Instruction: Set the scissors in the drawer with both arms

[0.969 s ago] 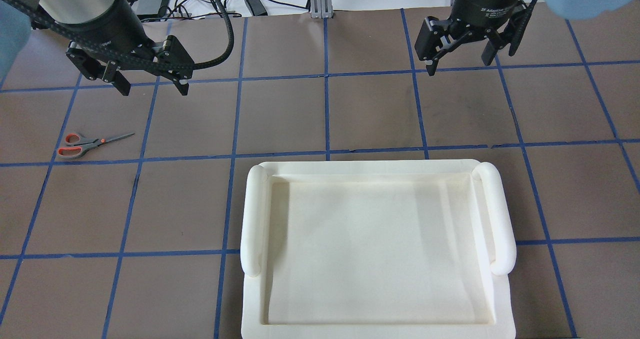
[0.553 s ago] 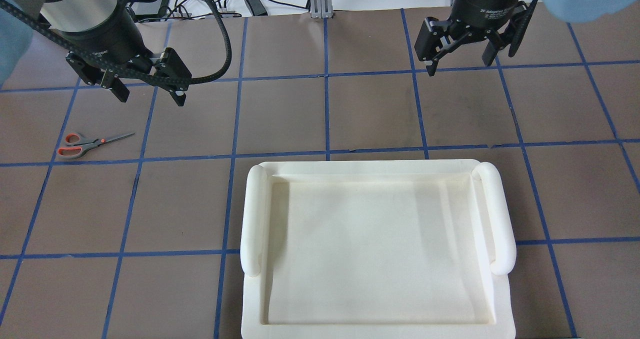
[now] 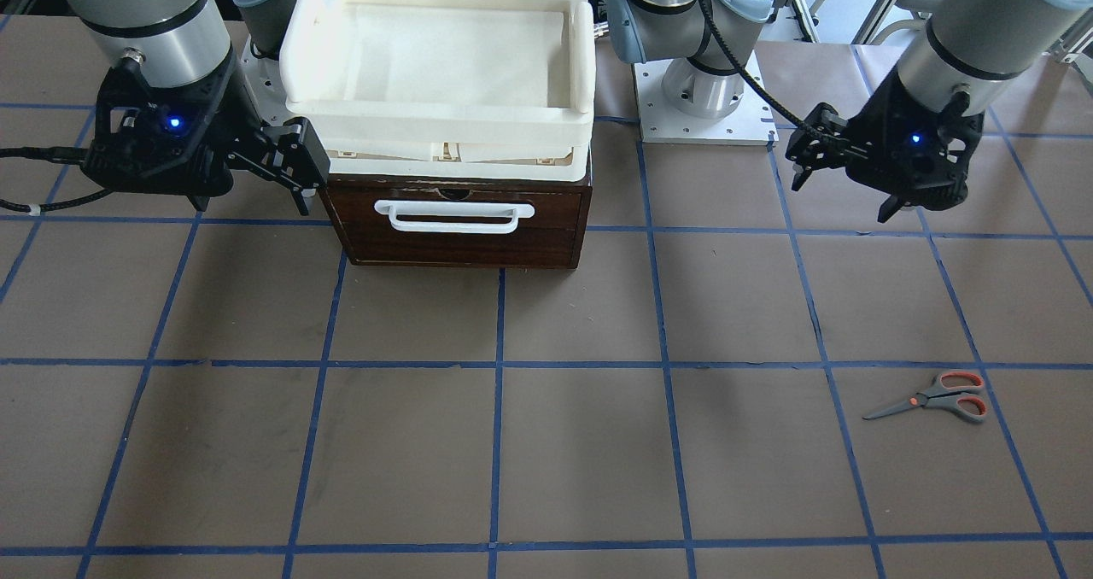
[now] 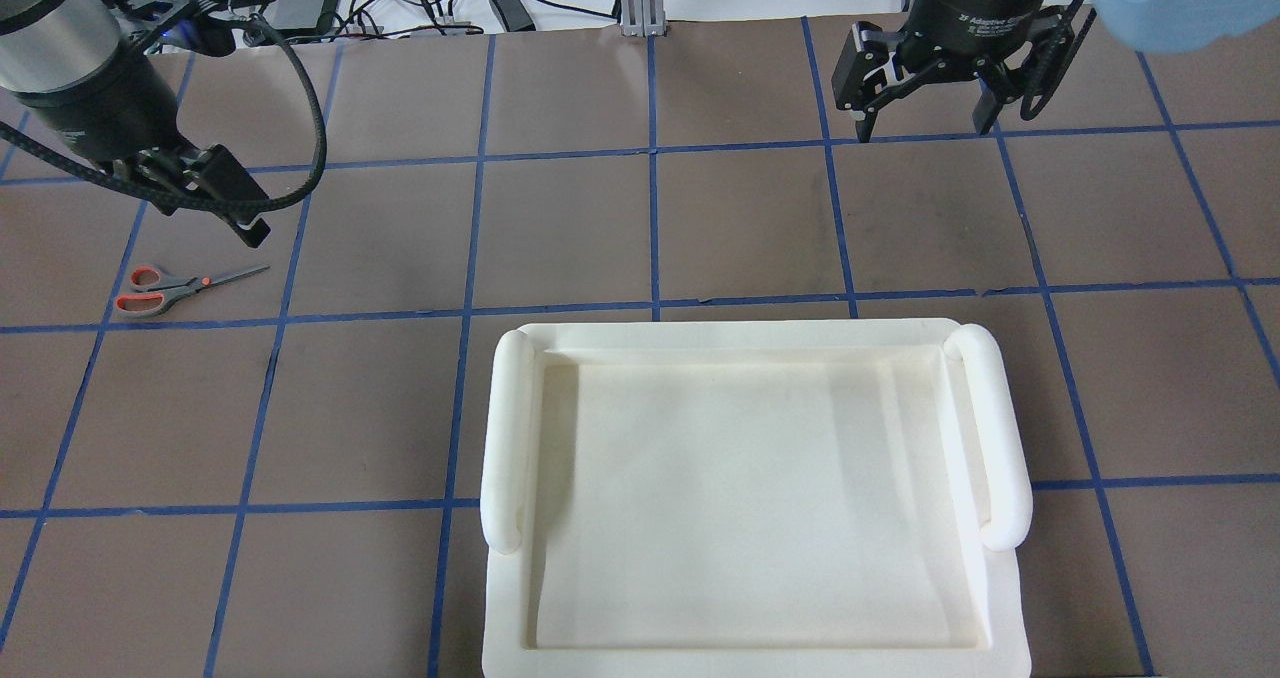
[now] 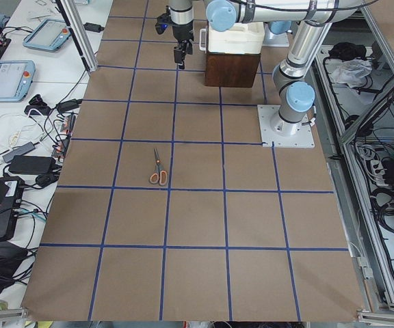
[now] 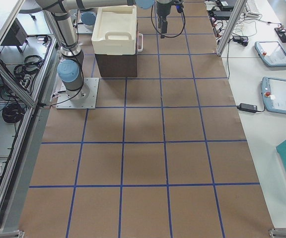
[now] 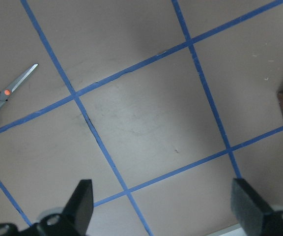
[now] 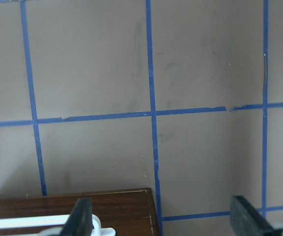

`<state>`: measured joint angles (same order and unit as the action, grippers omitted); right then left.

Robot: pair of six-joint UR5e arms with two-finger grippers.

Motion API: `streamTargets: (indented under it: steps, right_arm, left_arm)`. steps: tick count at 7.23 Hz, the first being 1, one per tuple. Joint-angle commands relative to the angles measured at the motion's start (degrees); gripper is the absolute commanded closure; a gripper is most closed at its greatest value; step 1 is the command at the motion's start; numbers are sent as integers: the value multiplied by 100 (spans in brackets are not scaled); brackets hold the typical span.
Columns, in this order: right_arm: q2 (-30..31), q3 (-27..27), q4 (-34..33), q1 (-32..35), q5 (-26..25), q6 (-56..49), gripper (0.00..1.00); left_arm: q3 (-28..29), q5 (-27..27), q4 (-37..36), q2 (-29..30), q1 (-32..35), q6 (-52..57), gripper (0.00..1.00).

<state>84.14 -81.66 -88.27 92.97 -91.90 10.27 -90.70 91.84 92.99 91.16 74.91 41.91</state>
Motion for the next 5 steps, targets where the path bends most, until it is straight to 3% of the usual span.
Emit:
streamTargets:
  steps: [1, 3, 5]
  right_arm:
    - [-334, -8, -189, 55, 67, 2522, 0]
    - [-643, -8, -453, 221, 93, 4274, 0]
    - [-977, 1, -524, 563, 93, 5618, 0]
  left_arm:
    - [-44, 9, -192, 339, -747, 2248, 0]
    - [-62, 288, -1086, 1023, -1389, 3876, 0]
    - [-80, 395, -1974, 1656, -1514, 5443, 0]
